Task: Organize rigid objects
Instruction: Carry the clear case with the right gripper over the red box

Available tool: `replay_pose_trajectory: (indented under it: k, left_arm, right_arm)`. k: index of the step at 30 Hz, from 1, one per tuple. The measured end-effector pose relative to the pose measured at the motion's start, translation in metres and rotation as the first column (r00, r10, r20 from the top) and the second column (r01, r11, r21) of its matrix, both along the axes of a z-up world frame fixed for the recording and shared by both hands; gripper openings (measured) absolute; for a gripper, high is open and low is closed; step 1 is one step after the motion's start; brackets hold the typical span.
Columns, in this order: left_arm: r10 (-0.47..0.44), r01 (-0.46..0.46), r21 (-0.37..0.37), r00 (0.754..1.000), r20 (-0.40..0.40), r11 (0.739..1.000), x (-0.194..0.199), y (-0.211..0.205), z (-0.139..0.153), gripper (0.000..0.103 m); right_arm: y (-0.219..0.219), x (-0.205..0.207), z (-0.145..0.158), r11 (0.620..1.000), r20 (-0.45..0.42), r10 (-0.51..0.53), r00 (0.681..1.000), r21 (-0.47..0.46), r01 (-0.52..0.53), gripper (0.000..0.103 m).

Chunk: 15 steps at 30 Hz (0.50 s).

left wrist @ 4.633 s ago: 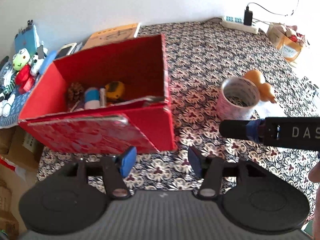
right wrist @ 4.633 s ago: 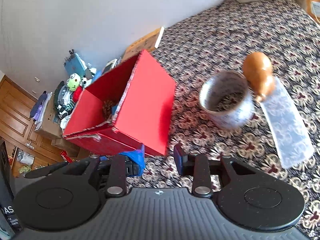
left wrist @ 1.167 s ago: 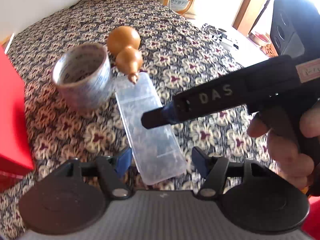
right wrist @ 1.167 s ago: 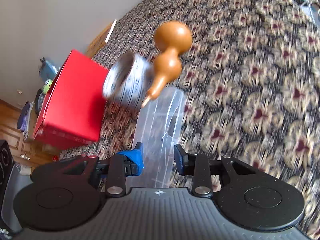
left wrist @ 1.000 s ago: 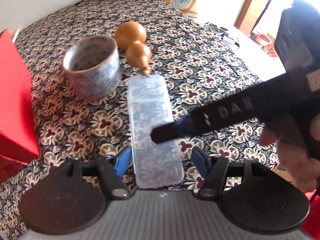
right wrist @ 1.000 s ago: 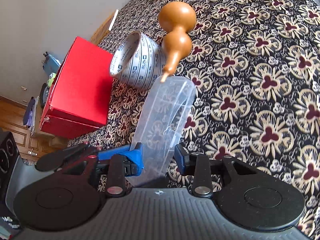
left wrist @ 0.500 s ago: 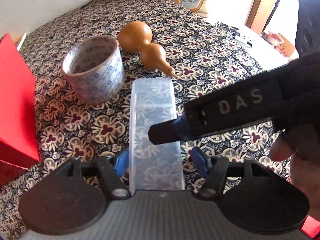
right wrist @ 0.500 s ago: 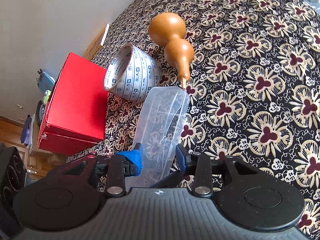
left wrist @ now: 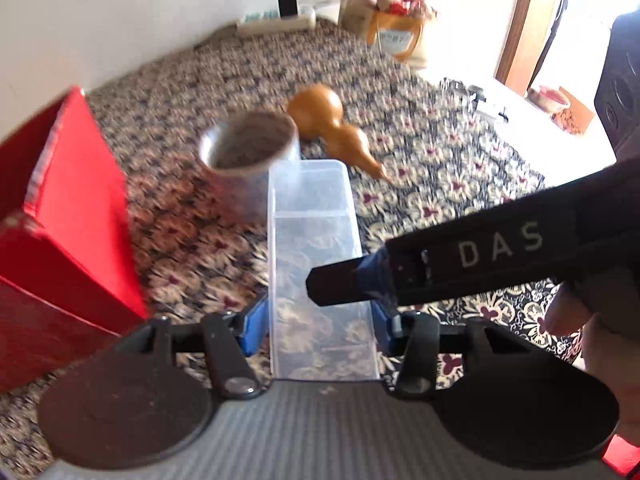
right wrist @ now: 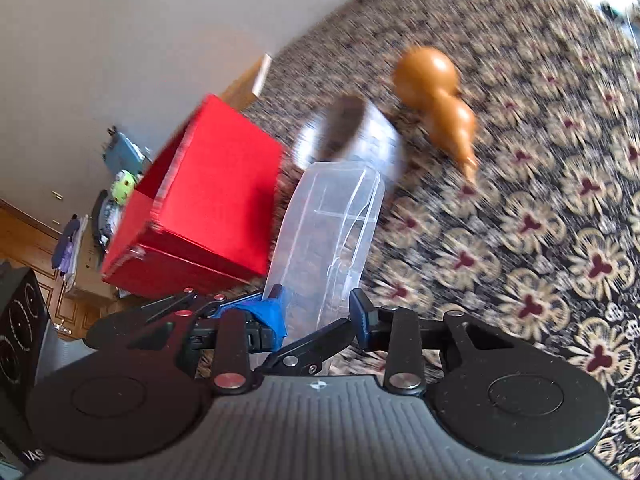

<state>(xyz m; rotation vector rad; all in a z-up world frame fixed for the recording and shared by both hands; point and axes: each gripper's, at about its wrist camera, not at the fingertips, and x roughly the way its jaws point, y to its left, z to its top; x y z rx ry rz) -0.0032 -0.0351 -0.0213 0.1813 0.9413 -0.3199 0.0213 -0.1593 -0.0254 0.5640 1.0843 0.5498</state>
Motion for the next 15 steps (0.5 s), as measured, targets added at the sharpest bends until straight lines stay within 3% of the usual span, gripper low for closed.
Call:
replay_pose_trajectory:
  k: [9,15]
  left_arm:
    - [0.009,0.005,-0.071,0.982,0.188,0.997,-0.007,0.061,0.074,0.048]
    - [0.066,-0.038,-0.102,0.956,0.286,0.994,0.001,0.113,0.108,0.048]
  right_arm:
    - [0.047,0.01,0.065,0.998,0.196,-0.033,0.98,0.053,0.023,0.017]
    - [0.101,0.041,0.095,0.997,0.322,0.034,0.946,0.06,-0.056,0.017]
